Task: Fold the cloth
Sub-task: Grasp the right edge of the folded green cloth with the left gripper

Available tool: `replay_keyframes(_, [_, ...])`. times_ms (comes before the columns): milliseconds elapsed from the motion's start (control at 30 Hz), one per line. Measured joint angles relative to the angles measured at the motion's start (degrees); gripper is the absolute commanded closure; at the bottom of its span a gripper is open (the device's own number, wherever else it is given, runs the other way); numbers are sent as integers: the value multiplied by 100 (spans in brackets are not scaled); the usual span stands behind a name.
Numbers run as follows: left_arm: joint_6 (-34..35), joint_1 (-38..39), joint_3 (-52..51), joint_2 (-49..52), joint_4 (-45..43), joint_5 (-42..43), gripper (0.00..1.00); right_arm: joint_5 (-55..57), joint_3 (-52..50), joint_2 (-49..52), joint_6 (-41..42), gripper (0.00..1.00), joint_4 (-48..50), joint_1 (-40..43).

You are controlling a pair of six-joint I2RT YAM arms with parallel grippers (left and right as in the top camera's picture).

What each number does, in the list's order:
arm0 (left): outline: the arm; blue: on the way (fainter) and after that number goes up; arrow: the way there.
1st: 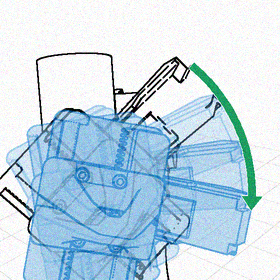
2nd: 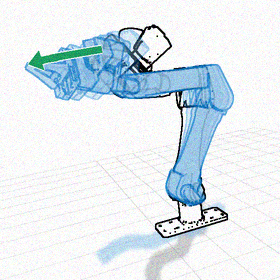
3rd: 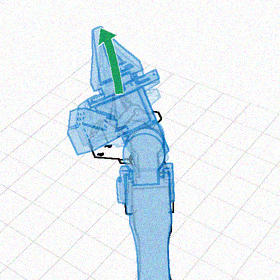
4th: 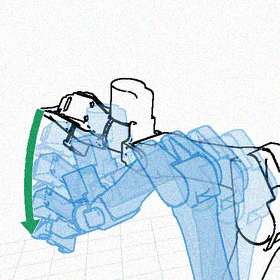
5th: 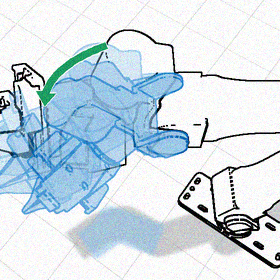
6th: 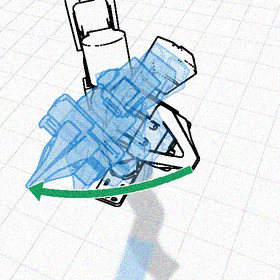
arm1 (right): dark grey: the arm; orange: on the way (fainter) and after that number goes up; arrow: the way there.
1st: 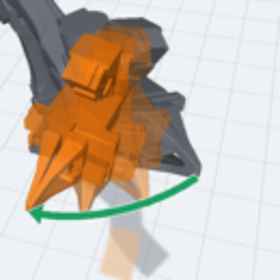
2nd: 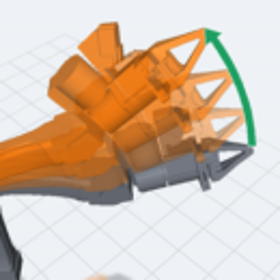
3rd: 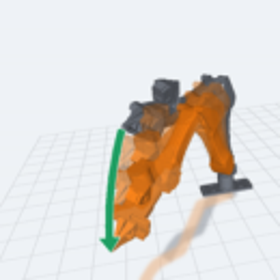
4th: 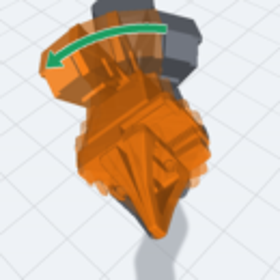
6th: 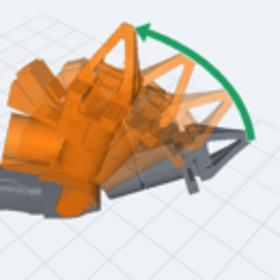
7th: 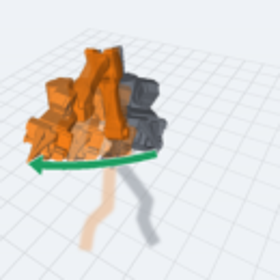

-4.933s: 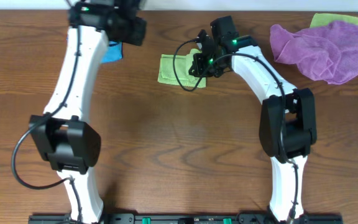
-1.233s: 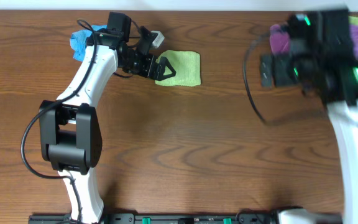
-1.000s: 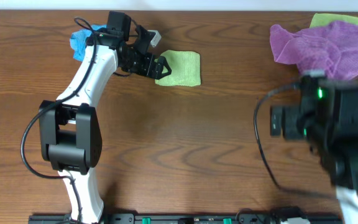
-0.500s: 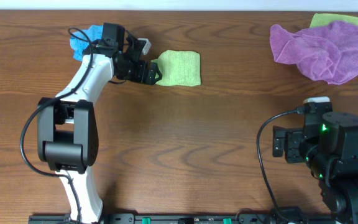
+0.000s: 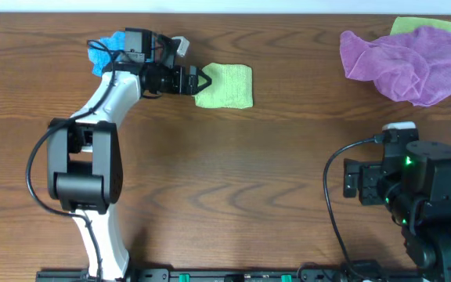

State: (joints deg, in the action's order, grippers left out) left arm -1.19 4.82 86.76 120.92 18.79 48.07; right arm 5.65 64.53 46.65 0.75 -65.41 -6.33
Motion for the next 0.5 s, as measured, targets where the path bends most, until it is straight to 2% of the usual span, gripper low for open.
replay_keyframes(267, [96,-699,-2,114,203,737,5,2,0,0,0,1,4,0])
replay_keyframes(500, [103,-577,-17,306,-157,1274,5,2,-2,0,0,1,9,0])
